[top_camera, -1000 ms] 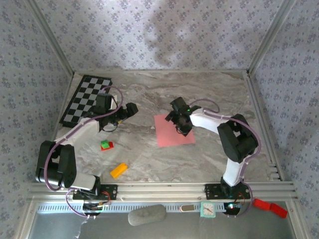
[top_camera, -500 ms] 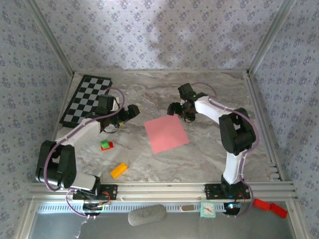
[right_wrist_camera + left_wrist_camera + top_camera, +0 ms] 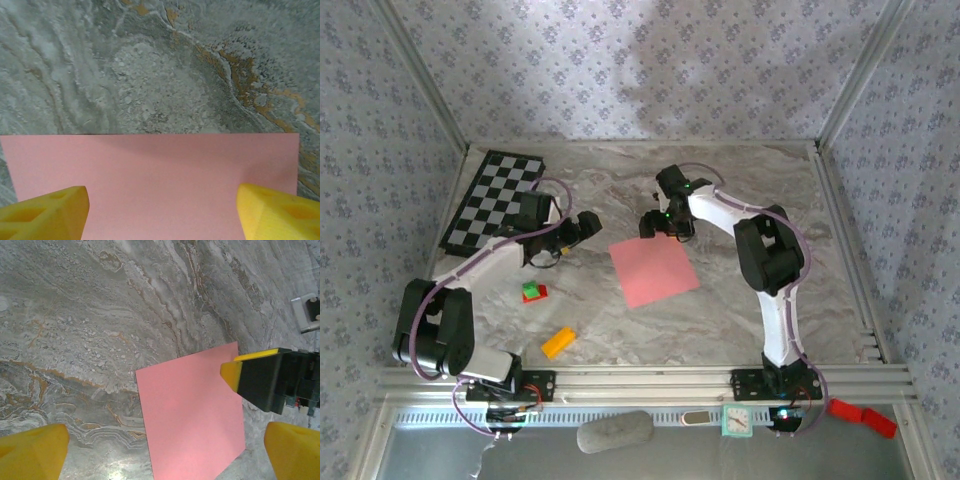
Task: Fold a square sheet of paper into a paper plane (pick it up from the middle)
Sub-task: Move the square sheet of paper to the center of the table, then first fold the square sheet of paper in half at the center of the table.
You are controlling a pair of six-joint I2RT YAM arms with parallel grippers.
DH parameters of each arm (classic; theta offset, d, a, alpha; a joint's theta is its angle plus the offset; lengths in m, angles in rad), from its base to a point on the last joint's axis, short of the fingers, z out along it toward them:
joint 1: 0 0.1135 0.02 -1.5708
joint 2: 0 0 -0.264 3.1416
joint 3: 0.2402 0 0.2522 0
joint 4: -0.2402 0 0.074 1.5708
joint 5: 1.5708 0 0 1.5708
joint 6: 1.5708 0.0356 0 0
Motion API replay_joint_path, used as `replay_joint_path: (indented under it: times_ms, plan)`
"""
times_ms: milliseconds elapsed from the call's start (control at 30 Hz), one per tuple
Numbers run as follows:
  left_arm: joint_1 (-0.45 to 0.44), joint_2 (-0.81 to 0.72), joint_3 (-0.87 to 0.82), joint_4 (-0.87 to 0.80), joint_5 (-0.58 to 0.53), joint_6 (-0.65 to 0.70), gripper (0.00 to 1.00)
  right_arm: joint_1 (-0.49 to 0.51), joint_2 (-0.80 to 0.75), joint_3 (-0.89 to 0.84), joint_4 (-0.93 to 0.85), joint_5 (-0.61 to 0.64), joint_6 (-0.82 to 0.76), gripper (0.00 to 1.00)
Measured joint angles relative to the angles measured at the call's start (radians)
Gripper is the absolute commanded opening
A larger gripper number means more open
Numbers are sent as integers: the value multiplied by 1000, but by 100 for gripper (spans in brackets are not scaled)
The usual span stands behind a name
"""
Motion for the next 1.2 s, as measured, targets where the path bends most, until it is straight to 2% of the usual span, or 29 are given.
replay_joint_path:
  times_ms: [200, 300, 567, 733, 900, 1067, 1200]
  plan:
    - [-5, 1, 0, -8, 0, -3, 100, 0, 11, 9, -2, 15, 26, 80]
    - [-7, 7, 0, -11, 0, -3, 100, 3, 11, 7, 2, 43, 102, 80]
    - [-45, 42, 0, -49, -50, -2, 100, 15, -82, -152, 139, 126, 517, 82]
    - [-104, 66, 19, -111, -106, 9, 100, 56, -108, -176, 149, 143, 668, 82]
    - [-189, 110, 90, -183, -185, 38, 100, 66, -187, -248, 170, 121, 717, 87]
    - [-301, 213, 216, -270, -271, 92, 98, 2, -352, -338, 204, 118, 697, 100]
    - [-378, 332, 357, -360, -341, 161, 97, -58, -444, -410, 237, 123, 625, 100]
